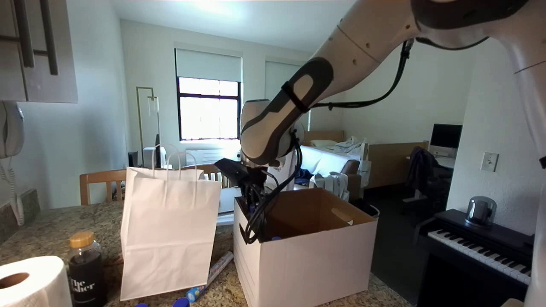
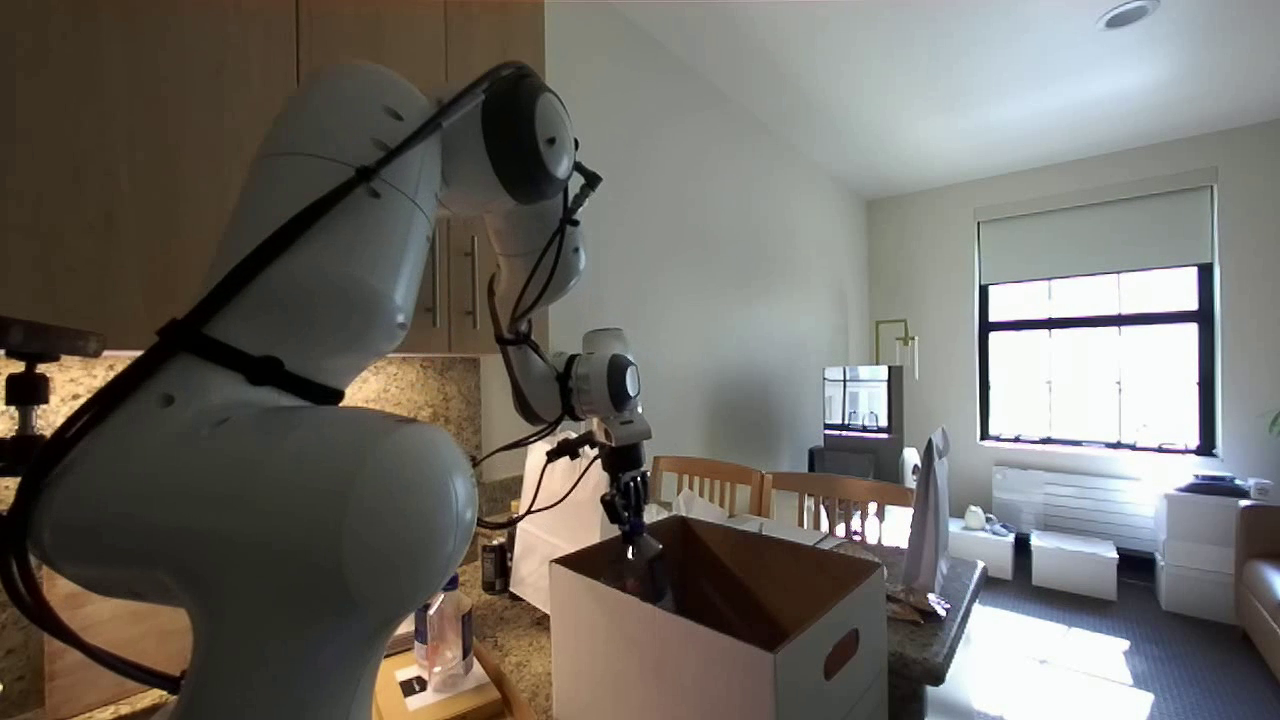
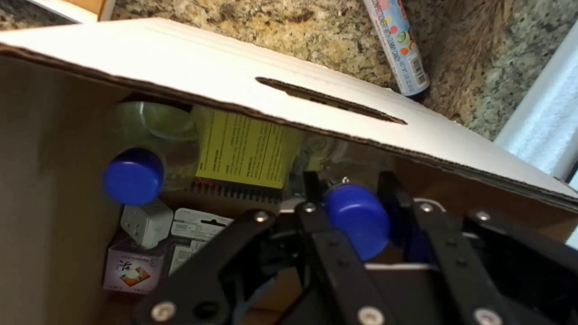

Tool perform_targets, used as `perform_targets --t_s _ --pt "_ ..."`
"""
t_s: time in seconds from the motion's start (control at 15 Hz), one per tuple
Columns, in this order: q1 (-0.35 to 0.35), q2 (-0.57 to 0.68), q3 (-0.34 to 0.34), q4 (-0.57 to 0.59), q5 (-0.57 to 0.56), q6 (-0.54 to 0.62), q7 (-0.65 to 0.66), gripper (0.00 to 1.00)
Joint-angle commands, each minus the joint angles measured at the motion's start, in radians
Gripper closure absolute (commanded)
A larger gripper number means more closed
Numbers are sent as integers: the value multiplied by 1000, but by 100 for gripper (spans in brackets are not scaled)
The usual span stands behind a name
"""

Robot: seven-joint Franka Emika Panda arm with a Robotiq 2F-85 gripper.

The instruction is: Remove the water bottles from the box

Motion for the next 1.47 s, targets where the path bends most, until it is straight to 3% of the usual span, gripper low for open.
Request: perform_targets --t_s 0.0,0.2,0.27,0.33,0.47,0.6,0.87,1.0,1.2,1.27,1.4 --pt "-18 -230 41 -246 -52 107 -27 90" --pt "-60 -392 68 -406 -79 197 -61 90" --pt "-32 -450 29 -455 -72 216 -91 90" --pt "-96 -499 80 -483 -65 211 -121 90" --pt "-130 -570 89 -491 -19 146 -246 90" --pt "15 -588 -56 -453 9 91 -407 90" --pt "210 -577 -248 -270 127 -64 -707 90" --pt "280 -520 -313 -142 211 -164 -855 90" --pt "335 -412 -347 18 358 -286 -1053 90" --pt "173 -359 -178 59 446 -325 -1123 90" --pt "117 -271 -89 135 505 -401 -1178 90"
